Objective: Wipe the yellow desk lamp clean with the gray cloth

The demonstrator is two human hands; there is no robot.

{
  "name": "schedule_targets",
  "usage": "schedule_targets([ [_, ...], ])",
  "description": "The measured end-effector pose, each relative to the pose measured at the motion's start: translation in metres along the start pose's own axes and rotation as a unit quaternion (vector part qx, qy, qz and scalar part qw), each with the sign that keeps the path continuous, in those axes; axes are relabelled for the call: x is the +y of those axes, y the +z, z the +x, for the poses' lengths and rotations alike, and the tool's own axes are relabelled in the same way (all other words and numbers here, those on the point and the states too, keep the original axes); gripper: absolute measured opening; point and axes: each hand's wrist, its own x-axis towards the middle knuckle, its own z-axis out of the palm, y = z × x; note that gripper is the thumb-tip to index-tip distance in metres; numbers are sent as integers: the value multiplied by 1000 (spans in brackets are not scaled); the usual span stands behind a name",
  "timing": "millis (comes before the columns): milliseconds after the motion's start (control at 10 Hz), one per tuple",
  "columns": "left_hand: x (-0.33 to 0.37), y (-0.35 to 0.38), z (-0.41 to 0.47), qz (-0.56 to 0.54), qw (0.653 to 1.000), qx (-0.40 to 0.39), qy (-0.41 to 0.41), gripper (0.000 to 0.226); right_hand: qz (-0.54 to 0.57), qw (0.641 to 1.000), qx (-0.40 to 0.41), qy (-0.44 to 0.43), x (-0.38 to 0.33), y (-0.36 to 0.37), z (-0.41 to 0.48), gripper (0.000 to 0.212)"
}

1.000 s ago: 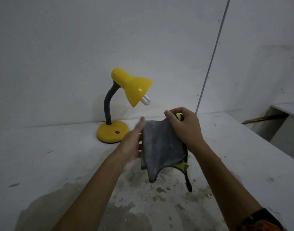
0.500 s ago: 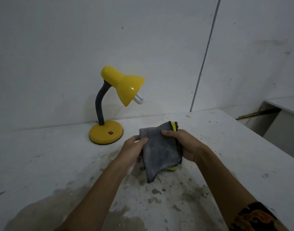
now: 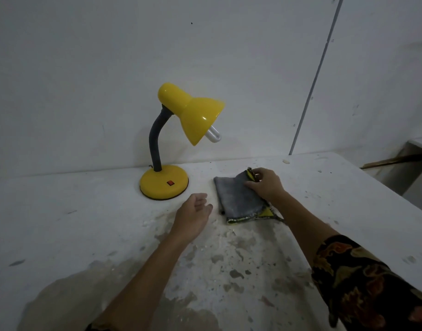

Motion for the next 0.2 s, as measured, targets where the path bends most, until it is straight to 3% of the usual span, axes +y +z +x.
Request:
schedule_targets([
  [200, -2, -2, -3, 1, 1000, -1, 5, 31, 44, 997, 61, -26, 2, 4, -2, 51],
])
